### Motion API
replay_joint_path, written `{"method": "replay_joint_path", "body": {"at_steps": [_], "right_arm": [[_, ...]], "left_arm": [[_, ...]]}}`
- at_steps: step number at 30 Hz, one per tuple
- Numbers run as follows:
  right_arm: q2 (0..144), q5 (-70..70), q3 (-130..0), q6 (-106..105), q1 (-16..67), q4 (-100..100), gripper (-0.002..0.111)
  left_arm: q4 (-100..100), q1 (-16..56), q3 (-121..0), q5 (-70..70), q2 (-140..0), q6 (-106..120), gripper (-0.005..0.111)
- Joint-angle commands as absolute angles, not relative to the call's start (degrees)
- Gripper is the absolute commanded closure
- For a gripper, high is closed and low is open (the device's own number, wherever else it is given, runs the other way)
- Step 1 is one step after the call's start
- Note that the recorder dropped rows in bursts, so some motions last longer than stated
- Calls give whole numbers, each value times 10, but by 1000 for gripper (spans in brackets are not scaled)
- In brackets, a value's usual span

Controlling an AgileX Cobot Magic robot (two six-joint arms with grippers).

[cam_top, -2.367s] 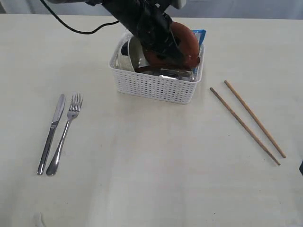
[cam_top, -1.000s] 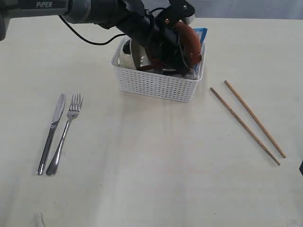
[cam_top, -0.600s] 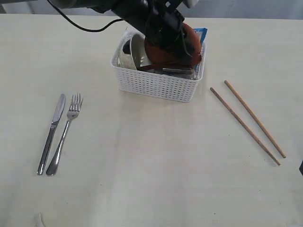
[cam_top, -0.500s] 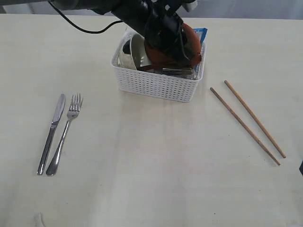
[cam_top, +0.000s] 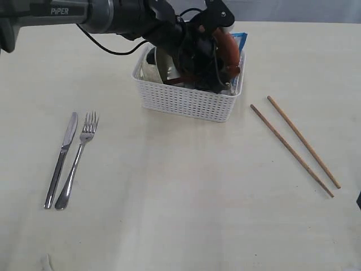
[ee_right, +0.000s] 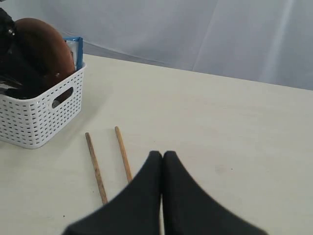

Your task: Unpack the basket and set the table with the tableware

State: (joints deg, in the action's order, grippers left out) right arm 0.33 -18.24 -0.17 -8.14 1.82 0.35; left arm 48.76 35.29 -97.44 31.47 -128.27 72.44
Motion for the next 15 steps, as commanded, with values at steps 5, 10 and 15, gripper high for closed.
{"method": "replay_joint_path", "body": {"at_steps": [5,10,15], "right_arm": [[0,-181,0,-82,14,0,109],[0,-181,0,-82,14,0,109],[0,-181,0,-82,14,0,109]], "left_arm": [[501,360,-971,313,-1290,748,97],[502,360,-971,318,-1286,745,107],[502,360,-971,319,-1265,743,107]]}}
